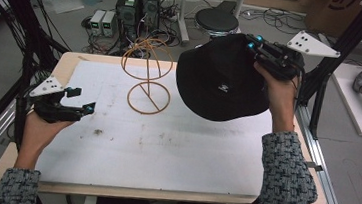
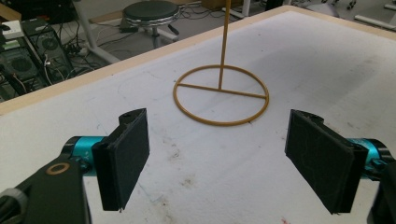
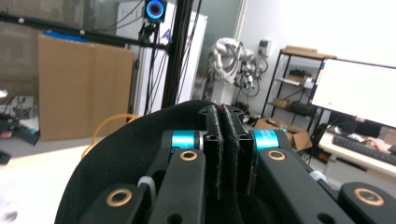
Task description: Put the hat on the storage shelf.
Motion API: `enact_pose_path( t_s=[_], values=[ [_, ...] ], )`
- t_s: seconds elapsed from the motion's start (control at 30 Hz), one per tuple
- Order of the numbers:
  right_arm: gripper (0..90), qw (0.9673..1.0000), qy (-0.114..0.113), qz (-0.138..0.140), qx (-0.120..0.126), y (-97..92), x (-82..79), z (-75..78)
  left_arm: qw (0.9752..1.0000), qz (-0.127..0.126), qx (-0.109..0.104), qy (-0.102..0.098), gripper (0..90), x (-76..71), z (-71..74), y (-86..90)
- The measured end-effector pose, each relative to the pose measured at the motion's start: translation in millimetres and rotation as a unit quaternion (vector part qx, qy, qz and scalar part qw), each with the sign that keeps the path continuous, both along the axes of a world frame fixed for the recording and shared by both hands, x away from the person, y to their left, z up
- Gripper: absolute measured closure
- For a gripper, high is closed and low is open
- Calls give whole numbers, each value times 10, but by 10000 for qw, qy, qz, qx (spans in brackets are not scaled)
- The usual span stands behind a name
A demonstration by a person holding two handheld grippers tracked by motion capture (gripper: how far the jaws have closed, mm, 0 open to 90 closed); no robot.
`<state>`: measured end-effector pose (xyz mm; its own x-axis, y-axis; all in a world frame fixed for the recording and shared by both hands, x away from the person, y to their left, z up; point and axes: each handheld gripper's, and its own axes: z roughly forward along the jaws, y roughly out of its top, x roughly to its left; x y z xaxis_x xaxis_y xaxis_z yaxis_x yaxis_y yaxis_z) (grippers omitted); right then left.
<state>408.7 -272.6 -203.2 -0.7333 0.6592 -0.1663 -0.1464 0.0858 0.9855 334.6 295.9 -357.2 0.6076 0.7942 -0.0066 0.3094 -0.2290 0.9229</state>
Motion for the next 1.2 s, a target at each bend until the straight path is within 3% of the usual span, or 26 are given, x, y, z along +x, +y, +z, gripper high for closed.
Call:
enact_pose_path(
  t_s=[0.2, 0.23, 0.73, 1.2],
  values=[
    [874, 10000, 8, 58, 37, 35, 15, 101, 10000, -1, 7, 1, 222, 2, 0, 2],
    [874, 9999, -100, 67, 41, 55, 25, 140, 10000, 5, -4, 4, 222, 4, -2, -1],
    [874, 9981, -141, 97, 597, 106, 95, 223, 10000, -3, -13, 17, 223, 2, -5, -2],
    [874, 9957, -245, 371, 809, 378, 152, 383, 10000, 14, 10, -21, 224, -18, 15, 34]
  ],
)
